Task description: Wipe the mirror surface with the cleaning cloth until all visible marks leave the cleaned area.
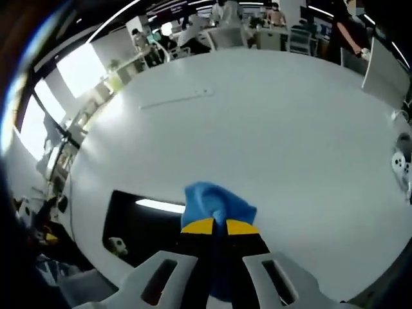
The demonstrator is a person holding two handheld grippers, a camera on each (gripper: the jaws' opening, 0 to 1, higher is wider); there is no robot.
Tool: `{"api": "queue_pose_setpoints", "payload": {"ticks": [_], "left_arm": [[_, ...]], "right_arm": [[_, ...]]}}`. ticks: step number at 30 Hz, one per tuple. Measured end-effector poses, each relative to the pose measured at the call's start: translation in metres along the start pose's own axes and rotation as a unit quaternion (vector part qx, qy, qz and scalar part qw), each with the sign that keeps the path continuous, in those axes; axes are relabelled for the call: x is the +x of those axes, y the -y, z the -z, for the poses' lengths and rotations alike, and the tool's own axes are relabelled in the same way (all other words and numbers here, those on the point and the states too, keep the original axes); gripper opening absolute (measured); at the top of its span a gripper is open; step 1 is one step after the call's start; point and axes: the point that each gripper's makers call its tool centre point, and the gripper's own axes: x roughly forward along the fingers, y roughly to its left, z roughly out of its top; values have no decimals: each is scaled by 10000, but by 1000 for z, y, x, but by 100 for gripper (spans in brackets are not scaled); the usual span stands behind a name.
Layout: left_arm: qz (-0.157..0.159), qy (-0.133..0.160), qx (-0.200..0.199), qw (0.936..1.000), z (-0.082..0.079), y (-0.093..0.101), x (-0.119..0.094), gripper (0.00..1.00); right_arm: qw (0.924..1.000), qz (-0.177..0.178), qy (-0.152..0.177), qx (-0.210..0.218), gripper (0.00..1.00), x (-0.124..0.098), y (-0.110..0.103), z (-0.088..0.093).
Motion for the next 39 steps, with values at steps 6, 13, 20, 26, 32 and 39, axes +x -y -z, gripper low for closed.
{"api": "queue_pose_setpoints", "payload": {"ticks": [6,13,20,26,32,39], "left_arm": [[24,18,0,10000,0,2,-2,100],[-1,-1,-18,10000,3,1,-8,100],[-69,-47,-67,9999,7,-2,-15,100],[-100,-94,-105,9999,12,-4,-19,100],[-106,-116,-110,9998,14,-8,-22,100],[-86,-99,-133,9998,16,-10,-21,100]], "right_arm": [[10000,0,-96,-6,0,9,-10,7],[9998,4,-213,38,0,30,-20,16],[9993,-26,-349,108,0,50,-31,23],[9991,-77,-415,81,0,63,-41,25],[9987,-116,-484,66,0,70,-53,26],[9981,-164,-593,23,0,78,-69,32]]}}
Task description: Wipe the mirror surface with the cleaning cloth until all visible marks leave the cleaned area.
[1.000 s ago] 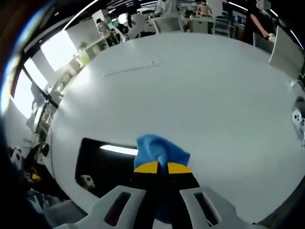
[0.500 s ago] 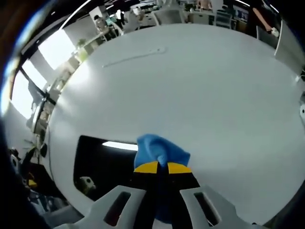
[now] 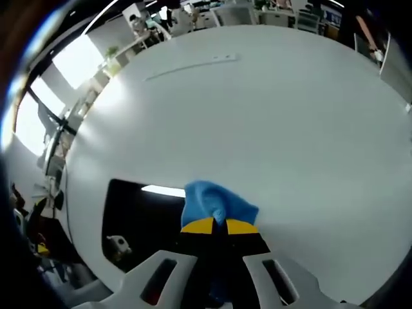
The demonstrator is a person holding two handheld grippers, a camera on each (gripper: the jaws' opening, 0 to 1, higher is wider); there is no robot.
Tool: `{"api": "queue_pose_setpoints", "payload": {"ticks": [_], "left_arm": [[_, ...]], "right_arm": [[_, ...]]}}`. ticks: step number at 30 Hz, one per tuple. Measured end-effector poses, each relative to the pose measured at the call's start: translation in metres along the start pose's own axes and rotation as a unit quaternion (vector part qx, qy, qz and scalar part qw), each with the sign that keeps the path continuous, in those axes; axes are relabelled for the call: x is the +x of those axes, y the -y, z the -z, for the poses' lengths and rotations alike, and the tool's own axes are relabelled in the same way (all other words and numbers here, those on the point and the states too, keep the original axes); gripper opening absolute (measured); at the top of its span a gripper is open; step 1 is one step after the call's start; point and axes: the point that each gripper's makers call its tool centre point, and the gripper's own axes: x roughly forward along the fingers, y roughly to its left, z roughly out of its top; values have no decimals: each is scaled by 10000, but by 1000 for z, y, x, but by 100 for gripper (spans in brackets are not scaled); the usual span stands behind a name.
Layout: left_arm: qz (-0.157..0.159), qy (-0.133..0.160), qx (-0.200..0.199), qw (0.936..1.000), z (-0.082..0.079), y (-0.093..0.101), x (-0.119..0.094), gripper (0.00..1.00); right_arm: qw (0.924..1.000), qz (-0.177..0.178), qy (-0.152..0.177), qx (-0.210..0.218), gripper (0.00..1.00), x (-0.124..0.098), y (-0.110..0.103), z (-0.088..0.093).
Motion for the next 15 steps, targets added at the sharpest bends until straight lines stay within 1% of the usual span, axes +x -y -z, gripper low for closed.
{"api": "queue_pose_setpoints", "payload": {"ticks": [2,7,15], "left_arm": [[8,3,-9,10000,0,1,0,100],[26,-5,-22,10000,4,-1,-1,100],[9,19,-30,10000,4,-8,-6,100]], "right_arm": [[10000,-10,-14,-63,0,0,-6,1],[9999,-54,-70,-76,0,9,-16,1],[9997,-160,-107,-126,0,16,-43,1]]}}
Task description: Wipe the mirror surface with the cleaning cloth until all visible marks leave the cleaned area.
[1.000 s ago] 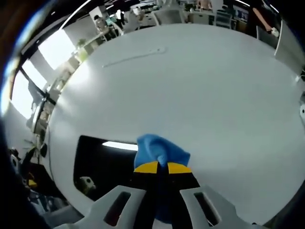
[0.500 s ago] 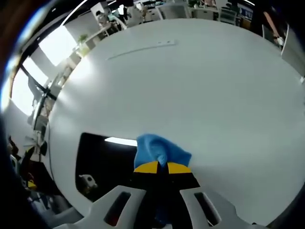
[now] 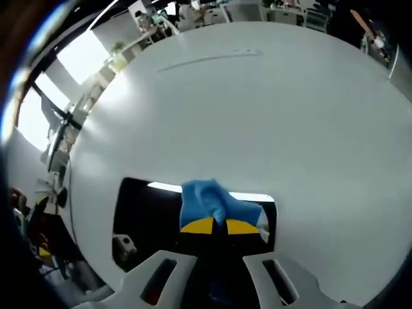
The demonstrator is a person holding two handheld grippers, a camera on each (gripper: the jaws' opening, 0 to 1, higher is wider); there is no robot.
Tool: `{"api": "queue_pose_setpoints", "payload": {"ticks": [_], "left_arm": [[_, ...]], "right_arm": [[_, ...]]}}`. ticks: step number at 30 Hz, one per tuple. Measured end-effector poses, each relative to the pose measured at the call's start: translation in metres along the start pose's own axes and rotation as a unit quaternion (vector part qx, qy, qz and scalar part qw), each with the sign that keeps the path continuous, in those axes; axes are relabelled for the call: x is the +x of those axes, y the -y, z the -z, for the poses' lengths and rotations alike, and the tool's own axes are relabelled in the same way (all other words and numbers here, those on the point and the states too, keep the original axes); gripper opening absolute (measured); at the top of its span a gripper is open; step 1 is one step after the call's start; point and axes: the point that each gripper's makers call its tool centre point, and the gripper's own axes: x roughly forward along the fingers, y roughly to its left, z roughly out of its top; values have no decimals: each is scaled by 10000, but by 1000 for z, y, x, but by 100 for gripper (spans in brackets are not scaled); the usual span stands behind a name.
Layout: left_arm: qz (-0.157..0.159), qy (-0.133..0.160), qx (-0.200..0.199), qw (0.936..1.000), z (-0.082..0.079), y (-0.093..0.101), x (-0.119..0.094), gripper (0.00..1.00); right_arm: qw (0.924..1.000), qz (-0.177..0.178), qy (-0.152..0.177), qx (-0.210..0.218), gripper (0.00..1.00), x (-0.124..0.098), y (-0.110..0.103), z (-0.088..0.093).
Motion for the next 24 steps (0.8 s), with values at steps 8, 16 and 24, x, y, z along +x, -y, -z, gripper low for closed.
{"api": "queue_pose_setpoints", "payload": {"ticks": [8,16,24], "left_arm": [[-3,11,-39,10000,3,-4,-3,100],[34,-10,-25,10000,7,-9,-6,100],[23,1,0,10000,6,-12,-10,100]], "right_arm": [[10000,-53,-1,7,0,3,-18,-1],[9999,-135,23,32,0,9,-34,-4],[9995,-216,-27,-227,0,20,-63,-8]]}}
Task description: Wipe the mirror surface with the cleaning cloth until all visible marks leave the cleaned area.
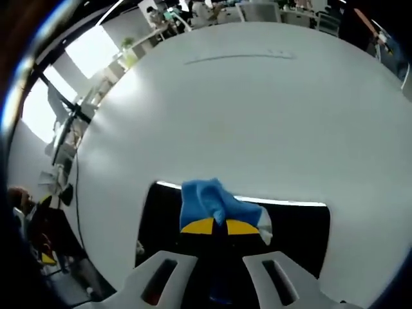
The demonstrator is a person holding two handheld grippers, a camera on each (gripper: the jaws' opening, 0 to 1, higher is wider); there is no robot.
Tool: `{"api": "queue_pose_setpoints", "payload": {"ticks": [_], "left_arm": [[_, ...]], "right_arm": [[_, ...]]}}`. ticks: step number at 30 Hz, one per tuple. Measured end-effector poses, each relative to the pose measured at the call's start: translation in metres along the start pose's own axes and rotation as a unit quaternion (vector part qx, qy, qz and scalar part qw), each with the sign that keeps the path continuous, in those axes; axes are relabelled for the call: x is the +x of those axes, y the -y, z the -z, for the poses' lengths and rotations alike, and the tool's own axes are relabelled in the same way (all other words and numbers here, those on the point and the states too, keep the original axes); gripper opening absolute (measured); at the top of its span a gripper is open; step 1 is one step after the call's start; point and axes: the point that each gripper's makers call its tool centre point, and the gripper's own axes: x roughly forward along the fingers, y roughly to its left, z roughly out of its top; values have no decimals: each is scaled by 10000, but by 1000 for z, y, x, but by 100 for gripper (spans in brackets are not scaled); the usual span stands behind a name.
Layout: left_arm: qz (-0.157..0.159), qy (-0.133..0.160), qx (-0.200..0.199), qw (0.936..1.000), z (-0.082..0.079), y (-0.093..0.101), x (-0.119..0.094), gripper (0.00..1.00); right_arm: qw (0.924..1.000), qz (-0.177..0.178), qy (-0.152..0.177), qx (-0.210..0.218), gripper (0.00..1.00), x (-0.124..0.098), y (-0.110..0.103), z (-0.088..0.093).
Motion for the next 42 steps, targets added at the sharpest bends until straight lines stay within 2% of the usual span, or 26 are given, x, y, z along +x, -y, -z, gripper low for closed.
{"api": "queue_pose_setpoints", "payload": {"ticks": [13,20,22,42], "left_arm": [[-21,16,-34,10000,4,-1,-5,100],[-18,11,10,10000,3,-6,-6,100],[-2,0,24,10000,2,-5,-6,100],[42,8,57,10000,-4,-3,1,100]], "right_arm": [[9994,-177,-106,-271,0,11,-43,-8],[9991,-258,-158,-309,0,20,-56,-15],[9986,-227,-202,-441,0,22,-62,-14],[9980,-238,-187,-560,0,20,-64,-12]]}}
